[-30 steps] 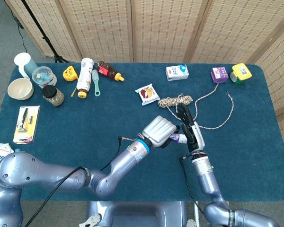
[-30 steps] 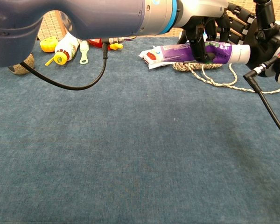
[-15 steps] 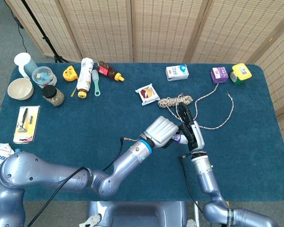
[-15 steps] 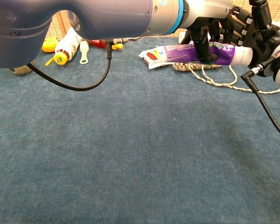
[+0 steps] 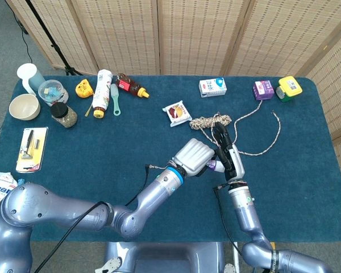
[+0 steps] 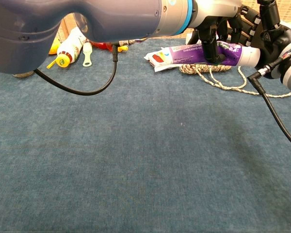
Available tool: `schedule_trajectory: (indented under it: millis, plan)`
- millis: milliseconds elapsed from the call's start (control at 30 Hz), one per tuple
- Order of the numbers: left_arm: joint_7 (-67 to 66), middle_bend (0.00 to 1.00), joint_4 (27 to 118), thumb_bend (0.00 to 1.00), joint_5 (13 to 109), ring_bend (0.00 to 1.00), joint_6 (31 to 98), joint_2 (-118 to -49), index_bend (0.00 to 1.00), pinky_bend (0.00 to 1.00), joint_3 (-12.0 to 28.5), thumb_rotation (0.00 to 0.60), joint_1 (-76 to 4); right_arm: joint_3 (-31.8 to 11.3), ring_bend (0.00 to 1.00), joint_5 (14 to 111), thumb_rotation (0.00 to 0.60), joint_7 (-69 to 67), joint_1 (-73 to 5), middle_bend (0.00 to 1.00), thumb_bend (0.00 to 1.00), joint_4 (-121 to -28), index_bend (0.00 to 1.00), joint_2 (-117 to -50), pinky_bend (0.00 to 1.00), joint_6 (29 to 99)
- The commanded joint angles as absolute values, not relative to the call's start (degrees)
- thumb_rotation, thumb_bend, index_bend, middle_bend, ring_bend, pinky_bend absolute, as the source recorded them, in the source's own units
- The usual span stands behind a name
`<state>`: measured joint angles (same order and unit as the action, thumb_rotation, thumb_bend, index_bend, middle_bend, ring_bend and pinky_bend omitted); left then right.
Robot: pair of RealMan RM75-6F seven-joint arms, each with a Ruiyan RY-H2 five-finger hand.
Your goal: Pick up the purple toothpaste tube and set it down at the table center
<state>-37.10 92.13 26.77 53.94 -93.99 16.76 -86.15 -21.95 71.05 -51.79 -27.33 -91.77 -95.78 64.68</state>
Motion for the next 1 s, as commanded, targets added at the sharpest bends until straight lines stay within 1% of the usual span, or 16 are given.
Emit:
schedule_trajectory:
  millis: [33, 167, 600, 833, 1000]
  plan:
    - [-37.1, 0.58, 92.2, 1.00, 26.8, 0.60, 54.0, -94.0, 0.61, 0.65, 16.8, 0.600, -86.1, -22.0, 0.00, 71.1, 0.180, -51.7, -27.3, 0.00, 0.00, -91.6, 0.00, -95.8, 0.00, 64.7]
    - [-37.5, 0.58, 92.9, 1.00, 26.8, 0.60, 54.0, -93.3, 0.61, 0.65, 16.4, 0.600, -85.7, -22.2, 0.00, 71.1, 0.181, -52.2, -27.0, 0.00, 0.00, -91.2, 0.00, -95.4, 0.00, 64.8]
    - [-37.9, 0.58, 98.5, 1.00, 31.3, 0.58, 56.4, -88.7, 0.60, 0.65, 12.7, 0.600, -81.5, -22.6, 0.00, 71.8, 0.179, -53.3, -25.7, 0.00, 0.00, -90.8, 0.00, -91.4, 0.00, 64.5]
    - [-37.7, 0.57, 98.7, 1.00, 32.3, 0.56, 56.8, -88.7, 0.59, 0.65, 10.2, 0.600, -79.1, -22.3, 0.00, 72.3, 0.180, -53.1, -25.2, 0.00, 0.00, -90.9, 0.00, -89.9, 0.00, 64.8]
    - [-36.7, 0.54, 97.0, 1.00, 32.7, 0.54, 56.8, -89.9, 0.57, 0.65, 8.1, 0.600, -76.8, -22.1, 0.00, 72.6, 0.184, -53.0, -24.6, 0.00, 0.00, -91.1, 0.00, -88.6, 0.00, 65.1]
